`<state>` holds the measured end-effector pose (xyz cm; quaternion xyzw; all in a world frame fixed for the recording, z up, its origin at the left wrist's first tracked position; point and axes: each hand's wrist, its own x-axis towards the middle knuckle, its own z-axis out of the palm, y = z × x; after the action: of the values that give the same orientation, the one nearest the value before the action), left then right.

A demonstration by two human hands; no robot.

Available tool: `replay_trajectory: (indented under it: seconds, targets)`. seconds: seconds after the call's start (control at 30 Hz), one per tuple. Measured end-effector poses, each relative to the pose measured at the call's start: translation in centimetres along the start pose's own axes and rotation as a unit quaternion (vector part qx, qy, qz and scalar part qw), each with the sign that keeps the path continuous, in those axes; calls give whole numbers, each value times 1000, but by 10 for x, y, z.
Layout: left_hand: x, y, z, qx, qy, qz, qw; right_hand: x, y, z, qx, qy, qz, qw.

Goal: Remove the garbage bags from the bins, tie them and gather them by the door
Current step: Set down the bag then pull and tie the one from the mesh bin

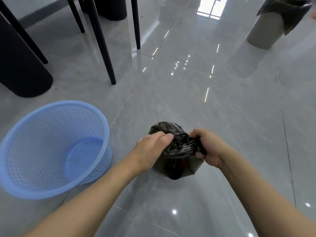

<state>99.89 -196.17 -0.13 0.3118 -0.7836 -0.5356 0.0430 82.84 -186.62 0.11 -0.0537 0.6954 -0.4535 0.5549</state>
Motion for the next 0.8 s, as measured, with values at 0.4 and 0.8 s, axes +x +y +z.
replay_trajectory:
  seconds: [0.4,0.8]
  targets:
    - [8,-9,-30,441,9,-178,879,21,16,-23,-448,245,-203,836]
    - [25,-15,8,458,-49,62,885,4,46,-22,-509,27,-239,827]
